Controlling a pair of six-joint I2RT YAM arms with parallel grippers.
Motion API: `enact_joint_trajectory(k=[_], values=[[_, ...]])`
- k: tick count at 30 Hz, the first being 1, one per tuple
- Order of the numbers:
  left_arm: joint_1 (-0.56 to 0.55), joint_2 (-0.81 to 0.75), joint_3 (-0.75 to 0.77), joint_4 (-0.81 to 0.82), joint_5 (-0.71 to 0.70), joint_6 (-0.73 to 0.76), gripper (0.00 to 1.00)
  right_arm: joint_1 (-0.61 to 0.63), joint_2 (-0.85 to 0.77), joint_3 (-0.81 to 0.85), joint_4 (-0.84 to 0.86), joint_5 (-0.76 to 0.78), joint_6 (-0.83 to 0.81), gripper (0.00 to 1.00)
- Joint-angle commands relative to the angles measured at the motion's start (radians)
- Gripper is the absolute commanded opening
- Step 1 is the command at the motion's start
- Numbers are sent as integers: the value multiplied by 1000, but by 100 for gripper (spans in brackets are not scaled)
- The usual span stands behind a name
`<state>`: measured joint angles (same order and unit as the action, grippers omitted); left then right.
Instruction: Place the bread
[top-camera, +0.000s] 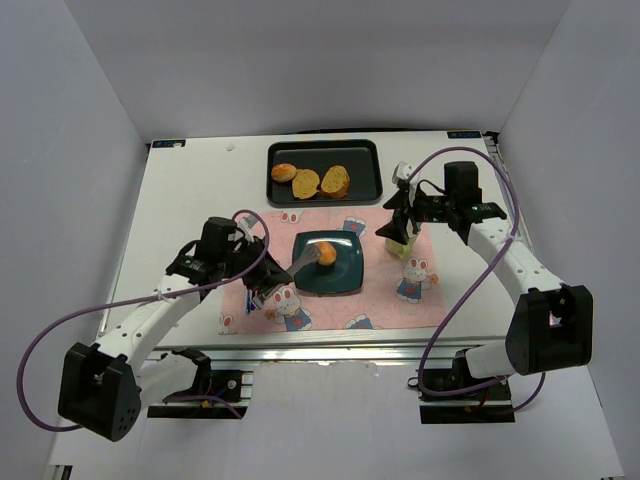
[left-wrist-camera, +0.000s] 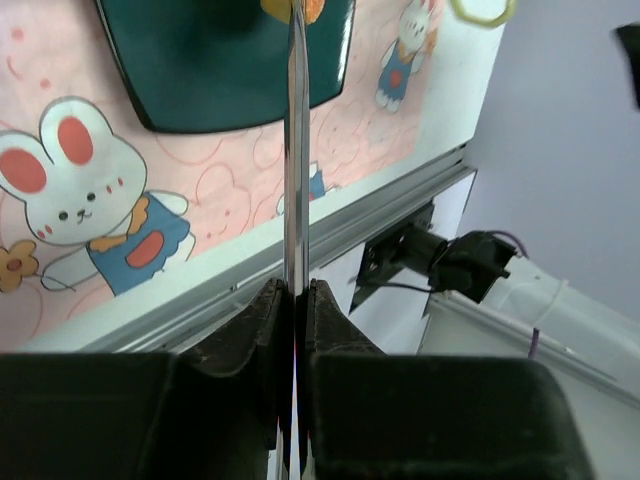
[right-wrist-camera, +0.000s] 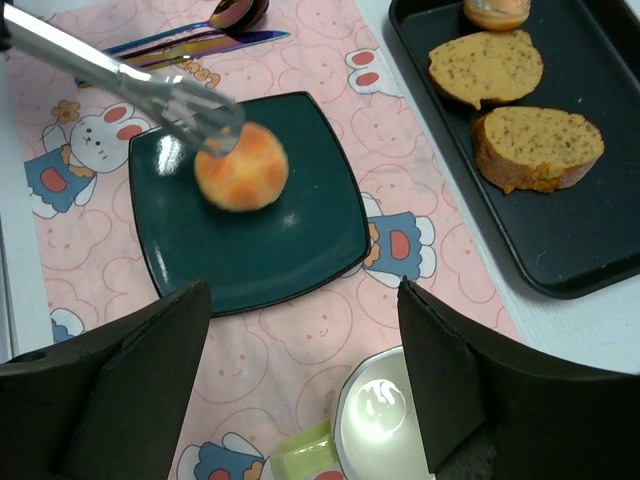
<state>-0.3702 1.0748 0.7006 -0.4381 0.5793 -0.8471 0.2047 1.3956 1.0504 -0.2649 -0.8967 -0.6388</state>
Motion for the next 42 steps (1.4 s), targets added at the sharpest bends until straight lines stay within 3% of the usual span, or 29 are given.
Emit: enact_joint_trajectory(k=[1, 4, 5, 7, 10, 15, 27, 32, 39, 42], values=[[-25, 0, 0, 9, -12, 17, 4, -4, -7, 45, 36, -21, 16, 80], [-29, 25, 14, -16, -29, 45, 21, -2, -23, 30, 39, -13, 19, 81], [-29, 30, 23, -30, -38, 57, 36, -4, -27, 17, 41, -10, 19, 81], [-30, 37, 49, -53, -55, 81, 45, -4, -40, 7, 43, -7, 19, 82], [-30, 48, 63, -59, -62, 88, 50, -2, -53, -10, 49, -2, 24, 82], [-30, 66, 95, -91, -88, 109, 51, -4, -66, -24, 52, -2, 24, 83], [7, 158, 338, -220, -234, 180, 49, -4, -78, -39, 55, -19, 19, 83], [59, 249, 384, -153, -275, 183, 46, -4, -83, -50, 70, -24, 21, 83], [146, 446, 519, 68, -332, 140, 38, -4, -90, -59, 78, -31, 25, 83], [154, 542, 591, 62, -314, 164, 38, -5, -96, -66, 79, -28, 19, 84]])
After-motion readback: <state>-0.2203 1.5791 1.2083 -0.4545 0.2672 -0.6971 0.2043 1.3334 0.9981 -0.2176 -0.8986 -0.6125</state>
